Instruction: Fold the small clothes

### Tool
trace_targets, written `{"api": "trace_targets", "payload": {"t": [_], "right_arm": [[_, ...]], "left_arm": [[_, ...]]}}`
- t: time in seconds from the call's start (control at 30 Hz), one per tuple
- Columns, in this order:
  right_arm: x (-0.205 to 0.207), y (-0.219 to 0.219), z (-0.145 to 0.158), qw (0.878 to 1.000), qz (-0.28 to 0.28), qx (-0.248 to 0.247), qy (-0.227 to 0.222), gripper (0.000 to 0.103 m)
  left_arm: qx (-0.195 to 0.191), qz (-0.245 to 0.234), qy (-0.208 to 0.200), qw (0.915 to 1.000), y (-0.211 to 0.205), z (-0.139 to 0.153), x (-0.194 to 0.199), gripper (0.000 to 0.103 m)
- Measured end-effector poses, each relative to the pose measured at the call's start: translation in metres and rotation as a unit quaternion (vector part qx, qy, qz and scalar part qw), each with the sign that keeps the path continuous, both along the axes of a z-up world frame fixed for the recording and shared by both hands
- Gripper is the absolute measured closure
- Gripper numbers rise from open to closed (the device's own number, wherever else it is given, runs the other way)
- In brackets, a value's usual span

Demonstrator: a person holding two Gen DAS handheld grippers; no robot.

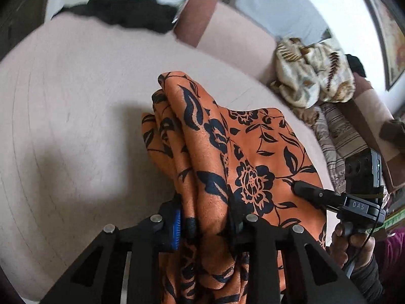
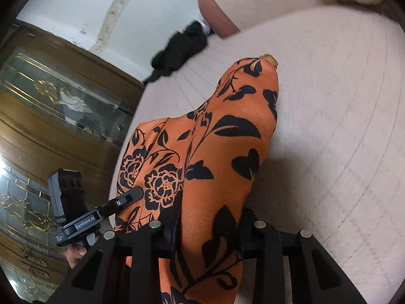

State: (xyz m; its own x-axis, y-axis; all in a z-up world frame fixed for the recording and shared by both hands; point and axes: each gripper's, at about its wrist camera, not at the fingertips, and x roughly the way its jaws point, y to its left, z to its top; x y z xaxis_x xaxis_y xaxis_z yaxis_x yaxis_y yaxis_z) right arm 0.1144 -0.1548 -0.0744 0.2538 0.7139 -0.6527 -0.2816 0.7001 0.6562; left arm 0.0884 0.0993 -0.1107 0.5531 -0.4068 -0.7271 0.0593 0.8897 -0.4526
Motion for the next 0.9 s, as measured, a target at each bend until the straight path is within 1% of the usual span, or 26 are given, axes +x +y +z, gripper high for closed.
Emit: {"api": "trace_targets", "payload": {"t": [0.1, 0.23, 0.33, 0.4, 0.5, 0.57, 0.63, 0.73, 0.77, 0.8, 0.83, 0.87, 0.9], "right_arm": [[0.006, -0.016, 0.027, 1.0, -0.007, 0.008, -0.028, 0.068], [0.024, -0.04, 0.064, 0.998, -0.022, 0.004, -0.063, 0.068], [0.038, -0.057, 0.081, 0.996, -0.031, -0.002, -0.079, 0.068], [0.049, -0.069, 0.089, 0.996, -0.038, -0.004, -0.085, 0.068], [0.059, -0.085, 0.093, 0.995, -0.045, -0.012, -0.089, 0.068], [0.07, -0.091, 0.087, 0.995, -0.049, -0.018, -0.083, 0.068], [0.075, -0.098, 0.075, 0.996, -0.055, -0.022, -0.072, 0.068], [0.083, -0.105, 0.042, 0.997, -0.067, -0.022, -0.044, 0.067], [0.087, -0.105, 0.028, 0.997, -0.072, -0.022, -0.028, 0.067], [0.092, -0.107, 0.011, 0.996, -0.08, -0.025, -0.008, 0.063], [0.095, -0.107, -0.011, 0.995, -0.091, -0.034, 0.018, 0.062], [0.098, -0.104, -0.03, 0.993, -0.099, -0.055, 0.042, 0.059], [0.096, -0.102, -0.049, 0.988, -0.107, -0.09, 0.063, 0.048]], "left_arm": [[-0.006, -0.007, -0.024, 0.9997, -0.006, 0.023, 0.005, 0.074], [-0.002, -0.029, -0.051, 0.9983, -0.022, 0.057, 0.026, 0.074], [0.002, -0.041, -0.065, 0.9971, -0.036, 0.074, 0.042, 0.074], [0.001, -0.046, -0.068, 0.9966, -0.043, 0.081, 0.05, 0.074], [-0.002, -0.049, -0.065, 0.9967, -0.049, 0.079, 0.057, 0.073], [-0.002, -0.051, -0.055, 0.9972, -0.049, 0.072, 0.056, 0.073], [-0.003, -0.052, -0.04, 0.9978, -0.053, 0.056, 0.06, 0.073], [0.004, -0.048, -0.018, 0.9987, -0.058, 0.027, 0.067, 0.072], [0.012, -0.042, -0.002, 0.999, -0.058, 0.01, 0.07, 0.068], [0.024, -0.037, 0.015, 0.9989, -0.057, -0.004, 0.073, 0.064], [0.048, -0.026, 0.047, 0.9974, -0.056, -0.027, 0.077, 0.064], [0.066, -0.017, 0.07, 0.9952, -0.054, -0.042, 0.078, 0.063], [0.059, -0.017, 0.081, 0.9948, -0.048, -0.053, 0.073, 0.05]]}}
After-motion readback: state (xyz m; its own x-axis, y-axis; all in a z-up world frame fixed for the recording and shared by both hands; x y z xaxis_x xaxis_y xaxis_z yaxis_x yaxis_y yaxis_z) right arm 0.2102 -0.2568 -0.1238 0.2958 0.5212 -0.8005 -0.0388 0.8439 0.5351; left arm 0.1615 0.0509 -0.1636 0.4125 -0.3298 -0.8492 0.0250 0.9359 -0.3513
